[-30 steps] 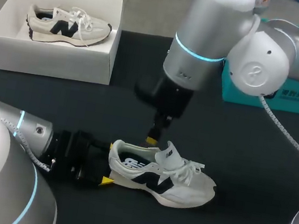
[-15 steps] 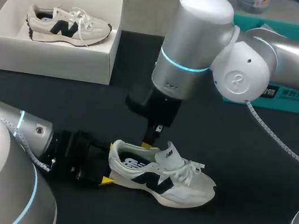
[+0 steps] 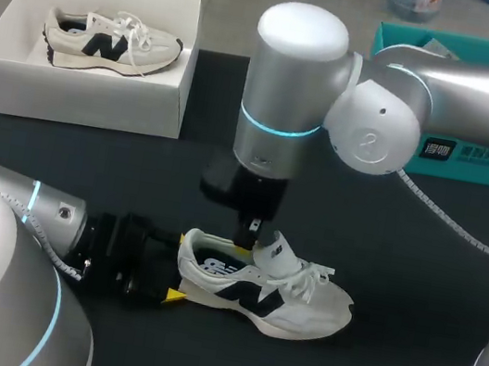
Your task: Take the shoe out of the shoebox, open the shoe tongue, remove and reinsert the insole, then place the shoe into the shoebox
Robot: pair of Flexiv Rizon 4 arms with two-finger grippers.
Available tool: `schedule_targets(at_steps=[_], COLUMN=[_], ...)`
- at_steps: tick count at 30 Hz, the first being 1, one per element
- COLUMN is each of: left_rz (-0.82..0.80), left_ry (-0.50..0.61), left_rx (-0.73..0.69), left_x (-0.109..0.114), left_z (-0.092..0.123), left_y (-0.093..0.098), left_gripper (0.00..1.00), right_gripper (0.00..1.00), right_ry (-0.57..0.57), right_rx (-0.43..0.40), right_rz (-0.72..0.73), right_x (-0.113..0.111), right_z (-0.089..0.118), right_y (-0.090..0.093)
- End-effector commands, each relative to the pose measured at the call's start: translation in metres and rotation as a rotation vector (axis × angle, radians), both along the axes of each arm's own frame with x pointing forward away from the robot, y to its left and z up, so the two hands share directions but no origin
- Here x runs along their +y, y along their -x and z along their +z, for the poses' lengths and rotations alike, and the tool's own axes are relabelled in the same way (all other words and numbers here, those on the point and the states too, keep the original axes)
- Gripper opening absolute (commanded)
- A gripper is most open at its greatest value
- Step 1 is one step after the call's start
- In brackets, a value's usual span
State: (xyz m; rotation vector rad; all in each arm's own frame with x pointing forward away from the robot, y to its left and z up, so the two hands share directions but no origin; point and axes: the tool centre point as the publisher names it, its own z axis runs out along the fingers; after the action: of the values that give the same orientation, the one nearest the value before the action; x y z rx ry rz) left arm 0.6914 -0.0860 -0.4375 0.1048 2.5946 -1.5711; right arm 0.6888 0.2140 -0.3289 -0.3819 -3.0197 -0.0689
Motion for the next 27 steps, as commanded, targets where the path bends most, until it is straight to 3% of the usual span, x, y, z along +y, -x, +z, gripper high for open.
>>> schedule_targets(at_steps=[1,15,27], left_rz=[0.0,0.0,0.0], left_ry=[-0.004,-0.004,-0.004], left_rx=[0.001,0.001,0.001], left_x=[-0.001,-0.001,-0.001], left_z=[-0.002,-0.002,-0.002], left_y=[0.001,0.001,0.001], left_gripper=[0.0,0.0,0.0], right_gripper=[0.0,0.0,0.0], right_ry=[0.012,0.064,0.064], right_rx=[-0.009,-0.06,-0.049], right_rz=[-0.002,-0.015,-0.007], right_x=[0.001,-0.006,-0.002], right_z=[-0.009,-0.025,-0.043], right_y=[-0.003,-0.009,-0.016])
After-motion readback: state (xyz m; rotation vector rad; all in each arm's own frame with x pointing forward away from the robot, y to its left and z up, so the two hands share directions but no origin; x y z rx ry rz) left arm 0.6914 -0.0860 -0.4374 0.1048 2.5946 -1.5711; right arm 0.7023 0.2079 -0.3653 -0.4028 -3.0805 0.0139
